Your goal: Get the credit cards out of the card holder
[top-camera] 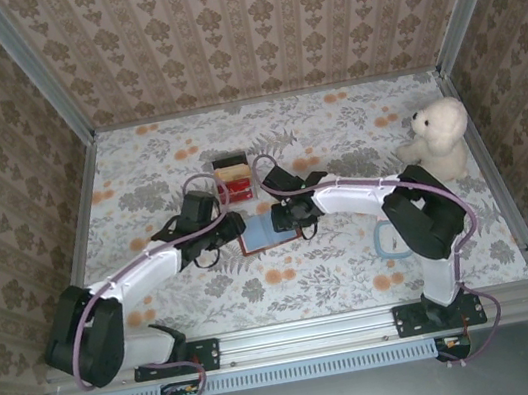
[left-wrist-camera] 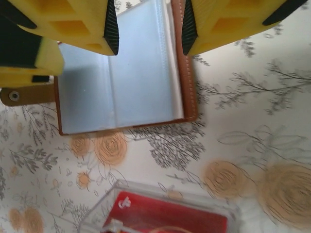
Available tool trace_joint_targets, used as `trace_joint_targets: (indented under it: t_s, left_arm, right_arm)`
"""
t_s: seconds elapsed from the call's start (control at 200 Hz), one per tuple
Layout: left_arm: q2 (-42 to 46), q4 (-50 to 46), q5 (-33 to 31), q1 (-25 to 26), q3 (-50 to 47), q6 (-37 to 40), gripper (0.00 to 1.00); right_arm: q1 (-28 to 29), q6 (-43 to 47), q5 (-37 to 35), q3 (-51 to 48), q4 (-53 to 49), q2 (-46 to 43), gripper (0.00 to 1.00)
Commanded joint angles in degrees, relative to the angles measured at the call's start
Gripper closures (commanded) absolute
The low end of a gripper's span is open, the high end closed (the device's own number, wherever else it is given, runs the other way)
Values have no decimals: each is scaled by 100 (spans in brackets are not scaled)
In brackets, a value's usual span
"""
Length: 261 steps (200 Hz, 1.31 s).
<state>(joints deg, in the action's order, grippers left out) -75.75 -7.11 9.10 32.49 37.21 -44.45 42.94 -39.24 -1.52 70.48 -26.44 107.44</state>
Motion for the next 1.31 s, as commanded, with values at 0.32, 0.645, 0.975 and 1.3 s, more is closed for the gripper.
trace_joint_targets:
  t_s: [0.32, 0.645, 0.975, 1.3]
  left_arm:
    - [-1020, 85, -31, 293, 384, -305, 69]
    - [-1290, 335, 191, 301, 390, -476, 73]
    - [-1670, 821, 703, 292, 346, -573, 80]
    - [-1838, 1195, 1164, 297, 427, -521, 91]
  right_arm:
    - [52, -4, -272, 73, -393, 269, 58]
    - [56, 4, -85, 3, -293, 355, 58]
    - [54, 26, 440, -34, -119, 561, 64]
    - [54, 83, 982, -249, 443, 333, 70]
